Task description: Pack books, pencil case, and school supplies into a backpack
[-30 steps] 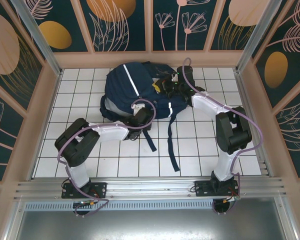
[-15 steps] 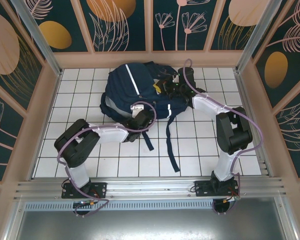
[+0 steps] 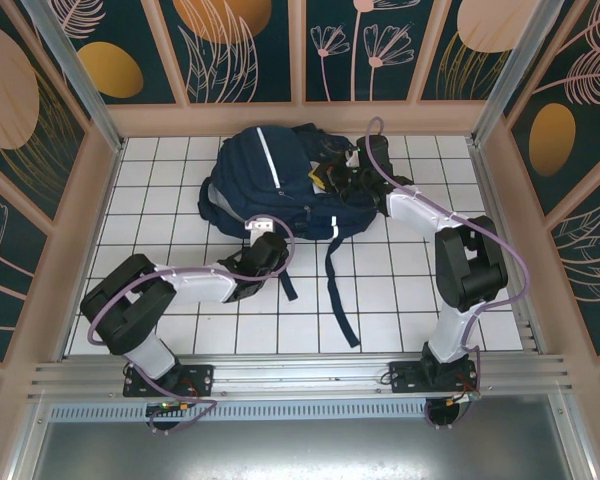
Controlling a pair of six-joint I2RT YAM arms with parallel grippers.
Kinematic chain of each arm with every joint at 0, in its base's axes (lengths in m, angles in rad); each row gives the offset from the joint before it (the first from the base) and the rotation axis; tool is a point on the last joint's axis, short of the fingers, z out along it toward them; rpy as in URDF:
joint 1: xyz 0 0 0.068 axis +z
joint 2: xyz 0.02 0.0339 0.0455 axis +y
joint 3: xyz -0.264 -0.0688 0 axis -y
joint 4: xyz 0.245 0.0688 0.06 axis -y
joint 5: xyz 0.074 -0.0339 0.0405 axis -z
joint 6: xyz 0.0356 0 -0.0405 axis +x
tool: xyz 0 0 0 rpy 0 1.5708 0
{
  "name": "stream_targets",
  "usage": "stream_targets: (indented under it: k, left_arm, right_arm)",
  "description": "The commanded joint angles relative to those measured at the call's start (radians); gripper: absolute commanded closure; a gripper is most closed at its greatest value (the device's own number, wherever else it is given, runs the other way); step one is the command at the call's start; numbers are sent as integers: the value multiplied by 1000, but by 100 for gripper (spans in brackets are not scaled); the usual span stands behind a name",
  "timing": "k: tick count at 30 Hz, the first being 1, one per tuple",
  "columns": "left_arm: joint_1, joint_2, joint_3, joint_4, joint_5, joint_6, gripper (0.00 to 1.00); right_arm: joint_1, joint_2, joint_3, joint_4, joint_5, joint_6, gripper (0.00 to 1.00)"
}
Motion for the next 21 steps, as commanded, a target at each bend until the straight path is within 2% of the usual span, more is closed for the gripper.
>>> stream_targets:
  k: [1, 10, 21]
  left_arm:
    - [15, -40, -47, -2, -68, 10, 100]
    - [97, -72, -75, 5, 30, 37, 100]
    - [122, -156, -96, -61, 70, 39, 100]
  right_arm:
    - [-29, -90, 1, 70, 74, -52, 100]
    - [-13, -83, 15, -64, 137, -195, 100]
    - [-11, -80, 63, -224, 290, -350, 100]
